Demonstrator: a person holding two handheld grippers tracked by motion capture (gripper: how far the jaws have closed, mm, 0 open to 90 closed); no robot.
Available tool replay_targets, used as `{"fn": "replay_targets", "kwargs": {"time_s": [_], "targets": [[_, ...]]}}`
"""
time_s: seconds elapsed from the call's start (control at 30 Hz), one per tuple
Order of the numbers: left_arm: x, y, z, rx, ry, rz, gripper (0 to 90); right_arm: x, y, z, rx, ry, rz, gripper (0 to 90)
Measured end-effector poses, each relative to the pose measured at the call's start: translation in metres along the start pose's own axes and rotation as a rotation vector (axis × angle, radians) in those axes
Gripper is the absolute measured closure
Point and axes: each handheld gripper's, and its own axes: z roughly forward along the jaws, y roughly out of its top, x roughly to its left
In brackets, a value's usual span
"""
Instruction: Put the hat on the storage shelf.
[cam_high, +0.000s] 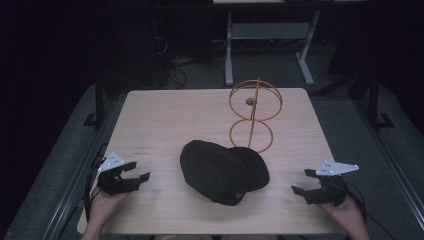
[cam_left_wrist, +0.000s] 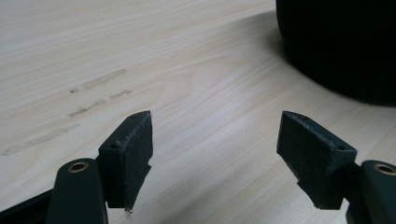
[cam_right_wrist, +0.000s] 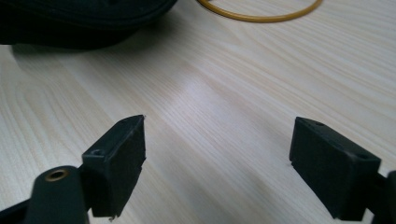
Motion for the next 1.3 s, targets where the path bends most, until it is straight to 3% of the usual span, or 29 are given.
{"fn": "replay_targets", "kwargs": {"time_s": [0.17,0.3,0.67,1.3], "targets": [[0.001,-0.001,-0.003,-0.009,0.009,-0.011,26.0,0.006,0.003,0.001,-0.011,0.007,-0.021,16.6],[0.000,-0.001,-0.003,-0.018,0.007,0.003,25.8,0.012,0.006,0.000,-0.020,0.007,-0.037,15.5],[-0.001,0.000,-0.002,-0.021,0.007,0.012,25.5,0.033,0.023,0.006,-0.024,0.066,-0.094,14.6],[0.001,-0.002,-0.003,-0.025,0.020,0.002,25.5,0.056,0.045,0.013,-0.026,0.129,-0.175,15.4]]}}
